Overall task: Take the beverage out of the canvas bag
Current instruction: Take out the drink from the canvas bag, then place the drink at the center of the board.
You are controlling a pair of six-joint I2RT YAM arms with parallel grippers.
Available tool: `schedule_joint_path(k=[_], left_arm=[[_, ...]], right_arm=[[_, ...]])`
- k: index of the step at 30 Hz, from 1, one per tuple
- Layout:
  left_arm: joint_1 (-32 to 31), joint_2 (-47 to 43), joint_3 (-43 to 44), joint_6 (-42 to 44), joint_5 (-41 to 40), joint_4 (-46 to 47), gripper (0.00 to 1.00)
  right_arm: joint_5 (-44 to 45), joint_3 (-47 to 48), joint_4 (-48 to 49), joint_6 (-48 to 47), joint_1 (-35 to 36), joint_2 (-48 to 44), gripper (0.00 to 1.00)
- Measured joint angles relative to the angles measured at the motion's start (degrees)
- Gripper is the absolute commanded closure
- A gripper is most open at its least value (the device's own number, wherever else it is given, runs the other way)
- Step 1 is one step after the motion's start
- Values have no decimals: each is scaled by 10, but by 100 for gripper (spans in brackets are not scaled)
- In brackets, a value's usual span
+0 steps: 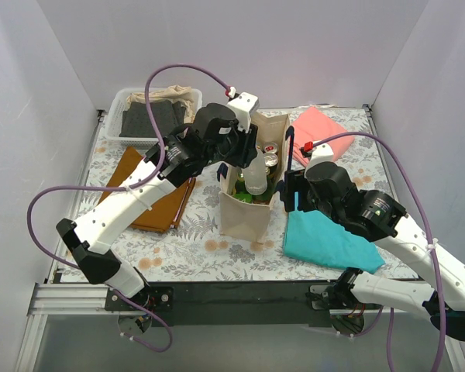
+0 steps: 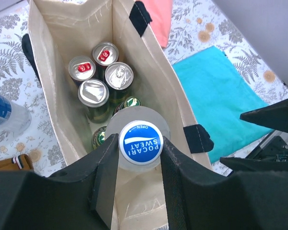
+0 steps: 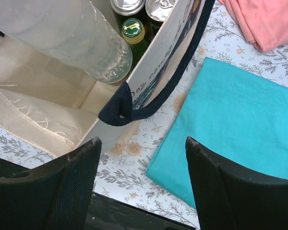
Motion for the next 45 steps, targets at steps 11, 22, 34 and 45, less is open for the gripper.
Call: schedule_joint_path(k=[11, 22, 34, 45], left_arm=[[0, -15, 1, 0, -14, 35, 100], [0, -44, 1, 0, -33, 82, 100], [0, -76, -16, 0, -49, 118, 100], [0, -130, -45, 8, -86, 164, 100]], right_arm=[[9, -7, 0, 0, 0, -2, 23], [13, -16, 0, 2, 0, -9, 22], [18, -16, 0, 4, 0, -11, 22], [23, -16, 0, 10, 0, -17, 22]])
